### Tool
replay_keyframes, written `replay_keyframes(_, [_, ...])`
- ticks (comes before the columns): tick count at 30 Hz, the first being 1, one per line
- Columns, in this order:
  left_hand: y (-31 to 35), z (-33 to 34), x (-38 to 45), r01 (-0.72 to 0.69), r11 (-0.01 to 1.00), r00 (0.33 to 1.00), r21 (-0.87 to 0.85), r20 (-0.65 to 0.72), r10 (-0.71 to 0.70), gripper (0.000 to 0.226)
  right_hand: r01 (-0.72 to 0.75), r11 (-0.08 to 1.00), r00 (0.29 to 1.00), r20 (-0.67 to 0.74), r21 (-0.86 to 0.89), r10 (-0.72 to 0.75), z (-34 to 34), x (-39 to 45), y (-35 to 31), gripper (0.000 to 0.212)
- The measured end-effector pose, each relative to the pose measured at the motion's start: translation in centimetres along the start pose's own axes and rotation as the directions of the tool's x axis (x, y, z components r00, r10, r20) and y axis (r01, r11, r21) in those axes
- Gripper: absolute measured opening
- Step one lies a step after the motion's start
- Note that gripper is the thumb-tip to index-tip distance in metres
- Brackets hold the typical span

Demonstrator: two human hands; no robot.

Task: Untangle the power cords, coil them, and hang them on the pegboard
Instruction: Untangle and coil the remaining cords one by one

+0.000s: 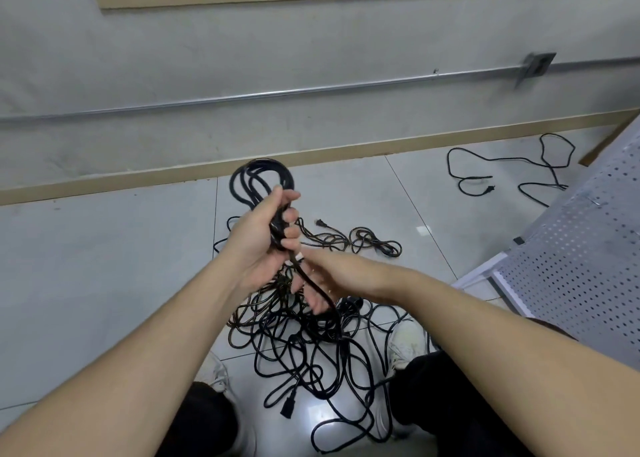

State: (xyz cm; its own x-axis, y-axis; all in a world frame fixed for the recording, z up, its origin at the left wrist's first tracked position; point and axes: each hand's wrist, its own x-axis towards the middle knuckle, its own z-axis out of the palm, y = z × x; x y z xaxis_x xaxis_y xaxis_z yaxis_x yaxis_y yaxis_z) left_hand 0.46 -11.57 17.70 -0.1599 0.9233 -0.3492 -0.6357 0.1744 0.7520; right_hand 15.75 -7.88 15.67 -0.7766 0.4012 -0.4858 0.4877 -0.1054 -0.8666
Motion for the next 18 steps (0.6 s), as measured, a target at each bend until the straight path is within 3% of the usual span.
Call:
replay_keyframes(4, [0.7,-1.5,0.5,-0.088,0.926,0.965,0.367,-0.198,0.171,0.027,-0.013,0.937,0.998,-0.069,-0.349,-0.012,-0.6,-0.9,-0.4,0.062])
replay_keyframes(7, [0.7,-2.1,0.5,-0.045,0.706,0.934,0.707,-0.221,0.28,0.026,-0.035,0.862,0.989,-0.144,-0.506,-0.045,-2.2,-1.4,-0.2,0.048])
replay_keyframes(12, [-0.2,-2.5,1.0,-0.045,0.311,0.935,0.949,-0.07,0.348,0.022,0.174,0.971,0.964,-0.174,-0.164,-0.202,-4.0,-3.1,-0.8,0.031])
replay_keyframes(13, [-0.3,-2.2,0.9,-0.042,0.283,0.945,0.958,-0.054,0.322,0.023,0.224,0.97,0.951,-0.196,-0.093,-0.239,-4.3,-3.4,-0.9,0.026])
replay_keyframes(15, [-0.8,-1.6,0.7,-0.033,0.322,0.97,0.946,-0.048,0.24,0.029,0.29,0.957,0.915,-0.286,-0.025,-0.284,-4.8,-3.9,-1.0,0.021])
replay_keyframes(18, [-1.3,-0.2,-0.3,0.014,0.367,0.994,0.93,-0.052,0.093,0.05,0.317,0.947,0.797,-0.525,-0.056,-0.299,-5.1,-4.0,-1.2,0.021])
